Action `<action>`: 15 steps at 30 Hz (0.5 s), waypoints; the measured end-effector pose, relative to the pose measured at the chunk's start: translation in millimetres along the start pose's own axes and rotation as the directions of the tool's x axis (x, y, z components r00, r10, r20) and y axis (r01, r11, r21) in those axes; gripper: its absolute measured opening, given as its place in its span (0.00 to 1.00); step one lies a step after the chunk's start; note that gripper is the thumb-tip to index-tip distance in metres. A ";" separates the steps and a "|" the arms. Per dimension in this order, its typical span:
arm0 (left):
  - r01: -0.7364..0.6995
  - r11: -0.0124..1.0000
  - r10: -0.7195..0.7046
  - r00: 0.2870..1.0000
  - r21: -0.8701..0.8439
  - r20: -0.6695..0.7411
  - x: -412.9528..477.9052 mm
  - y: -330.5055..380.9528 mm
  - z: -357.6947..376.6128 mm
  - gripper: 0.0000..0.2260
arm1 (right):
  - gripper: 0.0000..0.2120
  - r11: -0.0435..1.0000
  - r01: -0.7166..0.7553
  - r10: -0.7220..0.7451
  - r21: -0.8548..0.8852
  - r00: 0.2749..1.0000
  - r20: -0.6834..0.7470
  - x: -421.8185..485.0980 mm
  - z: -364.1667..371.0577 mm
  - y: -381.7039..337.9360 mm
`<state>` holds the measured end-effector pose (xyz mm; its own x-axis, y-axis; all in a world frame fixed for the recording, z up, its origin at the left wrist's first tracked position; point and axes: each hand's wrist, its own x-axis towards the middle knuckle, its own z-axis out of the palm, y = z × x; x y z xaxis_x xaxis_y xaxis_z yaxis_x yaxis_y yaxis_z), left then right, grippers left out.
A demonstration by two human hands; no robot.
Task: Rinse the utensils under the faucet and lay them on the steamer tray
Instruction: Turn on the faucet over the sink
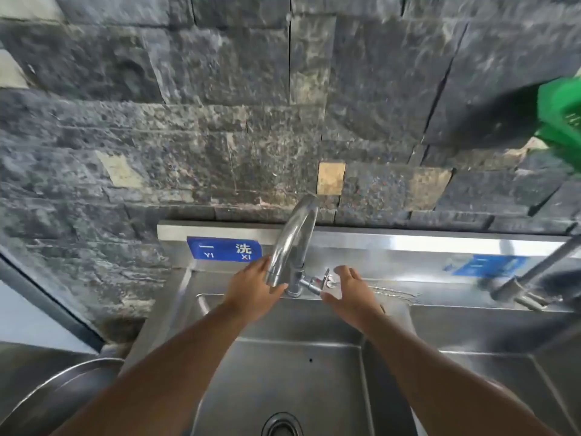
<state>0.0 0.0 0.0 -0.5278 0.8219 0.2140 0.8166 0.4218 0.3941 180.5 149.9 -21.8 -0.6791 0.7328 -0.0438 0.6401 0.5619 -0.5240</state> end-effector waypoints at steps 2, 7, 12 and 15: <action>0.111 0.992 -0.104 0.990 -0.067 0.095 10.2 -1.3 16.3 0.28 | 0.30 0.998 -0.034 0.032 0.052 0.999 0.041 13.4 10.6 10.7; 0.135 0.980 -0.107 0.977 -0.148 0.186 36.6 4.6 43.8 0.32 | 0.31 0.981 -0.097 0.074 0.168 0.988 0.136 43.4 37.4 25.4; 0.134 0.945 -0.091 0.984 -0.298 0.154 53.9 25.3 48.7 0.25 | 0.18 0.909 -0.183 0.109 0.374 0.971 0.211 63.4 47.6 18.5; 0.113 0.941 -0.062 0.984 -0.319 0.168 59.5 29.8 51.8 0.18 | 0.09 0.876 -0.197 0.101 0.440 0.968 0.231 68.5 45.4 13.5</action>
<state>5.0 81.3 -21.8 -0.5306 0.8469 0.0363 0.6340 0.3681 0.6801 126.3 190.3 -70.5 -0.6752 0.6774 -0.2919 0.5362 0.1789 -0.8249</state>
